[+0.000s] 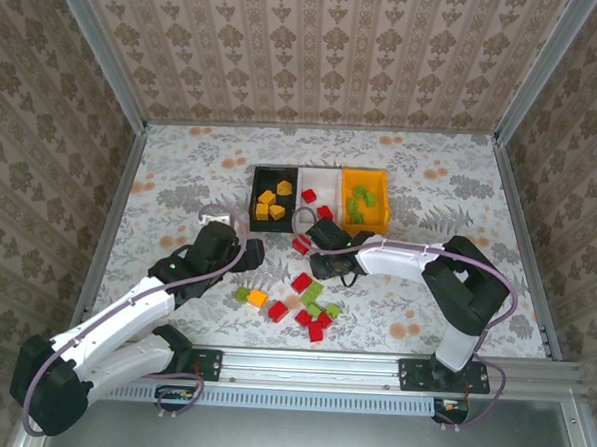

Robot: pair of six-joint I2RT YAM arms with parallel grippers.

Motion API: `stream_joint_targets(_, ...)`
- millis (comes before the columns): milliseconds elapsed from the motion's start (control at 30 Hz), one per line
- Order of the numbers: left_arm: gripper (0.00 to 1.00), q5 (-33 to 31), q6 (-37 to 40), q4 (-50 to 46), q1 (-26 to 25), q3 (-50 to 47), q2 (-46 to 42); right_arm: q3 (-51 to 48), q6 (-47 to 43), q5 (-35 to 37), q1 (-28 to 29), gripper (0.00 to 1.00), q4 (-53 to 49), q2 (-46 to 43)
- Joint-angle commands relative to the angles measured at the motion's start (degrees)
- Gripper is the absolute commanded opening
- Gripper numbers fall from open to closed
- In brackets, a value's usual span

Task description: Sort the legos into containers by color

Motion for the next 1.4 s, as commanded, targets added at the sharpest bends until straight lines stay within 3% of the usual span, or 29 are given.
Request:
stream_joint_targets(0, 1.0, -1.67, -1.72, -2.2, 0.38, -2.06, -2.35, 5.78, -2.21, -1.33, 0.33, 0.26, -0.27, -3.63)
stream_joint_targets(167, 1.0, -1.37, -2.71, -3.93, 0.38, -4.07, -6.32, 17.25, -2.61, -3.6, -0.13, 0.26, -0.6, 0.87)
stream_joint_targets(500, 1.0, -0.3, -3.42, -8.69, 0.42, -5.46, -11.54, 44.14, -1.78, -4.9, -4.45, 0.3, -2.92, 21.28)
stream_joint_targets(600, 1.0, -0.18, -3.76, -9.65, 0.38, -6.01, -13.05, 51.3, -2.18, -5.25, -5.1, 0.39, -4.77, 25.8)
stream_joint_targets(700, 1.0, 0.21, -3.83, -9.78, 0.38, -6.63, -14.33, 55.58, -2.9, -5.25, -5.37, 0.66, -6.42, 27.72)
stream_joint_targets(767, 1.0, 0.6, -3.73, -9.6, 0.39, -6.91, -14.89, 56.23, -3.08, -5.29, -5.37, 0.74, -6.89, 27.06)
stream_joint_targets(1000, 1.0, 1.46, -3.27, -7.9, 0.44, -6.57, -15.49, 42.39, -2.44, -5.06, -4.9, 0.79, -3.15, 13.77)
stream_joint_targets(1367, 1.0, 0.71, -3.85, -5.52, 0.82, -7.29, -15.36, 2.74, 2.13, -3.97, -1.44, 0.8, -8.17, -15.44)
